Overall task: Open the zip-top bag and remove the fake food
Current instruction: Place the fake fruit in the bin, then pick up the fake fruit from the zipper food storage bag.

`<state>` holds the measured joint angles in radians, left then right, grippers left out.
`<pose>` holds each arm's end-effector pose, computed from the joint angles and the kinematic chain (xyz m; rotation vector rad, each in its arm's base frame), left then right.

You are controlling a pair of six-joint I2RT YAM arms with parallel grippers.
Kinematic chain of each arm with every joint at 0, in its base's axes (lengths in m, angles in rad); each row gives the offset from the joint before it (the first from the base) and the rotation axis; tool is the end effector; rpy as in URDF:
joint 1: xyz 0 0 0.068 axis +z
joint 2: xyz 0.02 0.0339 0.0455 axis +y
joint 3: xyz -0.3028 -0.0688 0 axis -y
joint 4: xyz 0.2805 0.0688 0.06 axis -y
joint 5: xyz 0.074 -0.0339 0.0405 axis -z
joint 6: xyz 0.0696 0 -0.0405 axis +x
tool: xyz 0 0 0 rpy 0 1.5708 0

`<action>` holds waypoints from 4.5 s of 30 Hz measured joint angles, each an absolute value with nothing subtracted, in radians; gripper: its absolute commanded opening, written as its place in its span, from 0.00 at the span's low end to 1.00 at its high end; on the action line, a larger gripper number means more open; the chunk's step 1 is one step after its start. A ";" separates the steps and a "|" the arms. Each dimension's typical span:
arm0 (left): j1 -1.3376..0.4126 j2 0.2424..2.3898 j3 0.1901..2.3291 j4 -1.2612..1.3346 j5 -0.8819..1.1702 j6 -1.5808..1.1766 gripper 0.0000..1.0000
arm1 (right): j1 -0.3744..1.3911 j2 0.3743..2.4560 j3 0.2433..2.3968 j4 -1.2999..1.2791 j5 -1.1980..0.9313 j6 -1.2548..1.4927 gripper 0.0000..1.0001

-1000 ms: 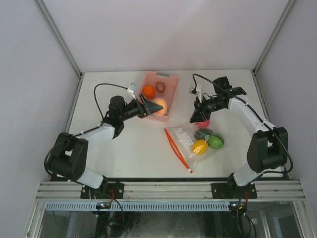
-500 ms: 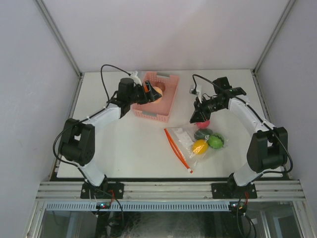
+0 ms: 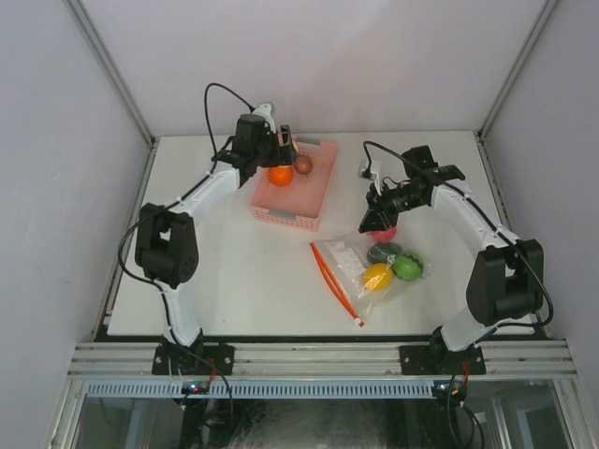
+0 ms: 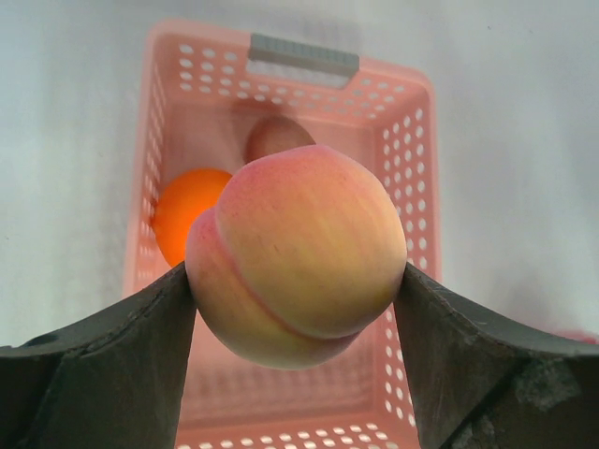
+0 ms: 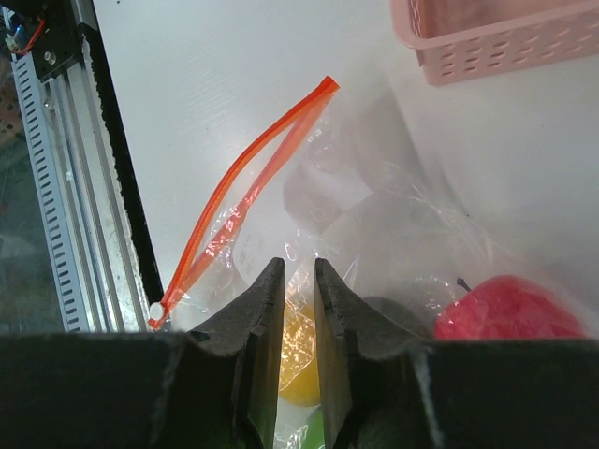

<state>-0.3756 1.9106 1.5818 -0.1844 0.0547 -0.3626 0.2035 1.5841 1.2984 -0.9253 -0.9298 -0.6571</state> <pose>0.4924 -0.1982 0.2947 0.0477 2.1225 -0.5016 0.3323 0.1255 0.2866 -1.1942 2.0797 1.0695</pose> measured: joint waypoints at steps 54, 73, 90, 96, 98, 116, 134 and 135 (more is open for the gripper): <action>-0.382 1.972 1.630 -0.111 -0.134 -0.152 1.00 | 0.200 1.585 1.298 -0.927 -0.926 -0.675 0.20; -0.335 1.221 0.710 0.589 0.100 -0.503 0.93 | 0.176 1.345 1.186 -0.925 -1.000 -0.799 0.37; -0.727 0.934 0.405 0.510 0.111 -0.327 0.54 | 0.171 1.195 0.884 -1.138 -1.031 -1.775 0.57; -0.859 0.949 0.276 0.518 0.030 -0.236 0.39 | 0.187 1.186 0.841 -1.082 -0.910 -1.807 0.53; -0.887 0.984 0.253 0.535 0.020 -0.216 0.38 | 0.200 1.184 0.826 -1.053 -0.867 -1.795 0.50; -1.018 1.427 0.284 0.846 0.025 -0.111 0.38 | 0.245 1.242 0.818 -0.928 -0.651 -1.657 0.41; -1.045 1.599 0.349 1.018 0.035 -0.001 0.41 | 0.253 1.274 0.818 -0.939 -0.565 -1.630 0.35; -1.047 1.613 0.356 1.031 0.038 0.013 0.42 | 0.255 1.281 0.818 -0.941 -0.563 -1.628 0.34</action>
<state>-1.0470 1.6127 0.3557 1.0313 0.0380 0.0132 0.2546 1.2808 0.8185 -0.9409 -0.5629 -1.6279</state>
